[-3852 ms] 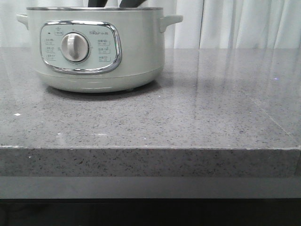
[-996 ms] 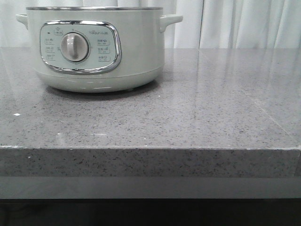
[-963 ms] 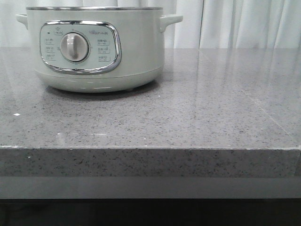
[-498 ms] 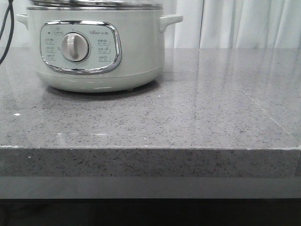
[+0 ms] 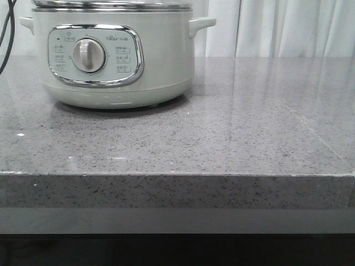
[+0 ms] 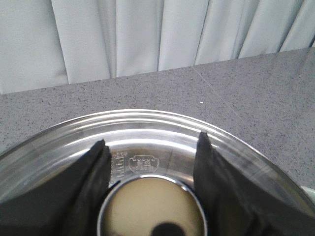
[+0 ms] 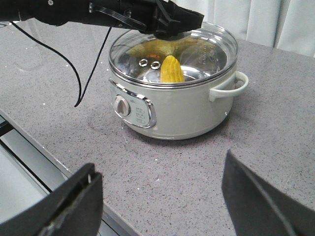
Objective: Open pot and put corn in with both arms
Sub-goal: 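Lower the glass lid back onto the pot with the left gripper, then open the left gripper and lift it off the lid knob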
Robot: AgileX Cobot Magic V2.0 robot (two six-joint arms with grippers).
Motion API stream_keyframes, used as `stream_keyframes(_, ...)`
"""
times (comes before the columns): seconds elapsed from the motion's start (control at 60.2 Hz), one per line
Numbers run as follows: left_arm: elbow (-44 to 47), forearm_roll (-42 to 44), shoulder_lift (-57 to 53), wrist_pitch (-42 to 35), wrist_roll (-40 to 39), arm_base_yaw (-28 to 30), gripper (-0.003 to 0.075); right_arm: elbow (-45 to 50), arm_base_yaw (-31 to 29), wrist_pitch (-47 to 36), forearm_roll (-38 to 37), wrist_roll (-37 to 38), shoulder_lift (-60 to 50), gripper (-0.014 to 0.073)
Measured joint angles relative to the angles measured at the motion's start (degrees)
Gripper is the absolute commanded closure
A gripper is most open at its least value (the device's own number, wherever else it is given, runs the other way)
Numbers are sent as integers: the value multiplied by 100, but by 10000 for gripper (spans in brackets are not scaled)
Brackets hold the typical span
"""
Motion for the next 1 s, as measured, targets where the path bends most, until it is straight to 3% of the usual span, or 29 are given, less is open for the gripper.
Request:
stream_keyframes(0.149,-7,-21,0,44,0,0,440,0,0,0,0,0,0,63)
stream_keyframes(0.365,-7,-37,0,74,0,0,241,0,0,0,0,0,0,63)
stream_keyframes(0.648,-13,-48,-292,425,0,0,240,0,0,12,0,0,0,63)
stream_keyframes(0.996,217,81,-1976,1654,131,0,240,0,0,12,0,0,0,63)
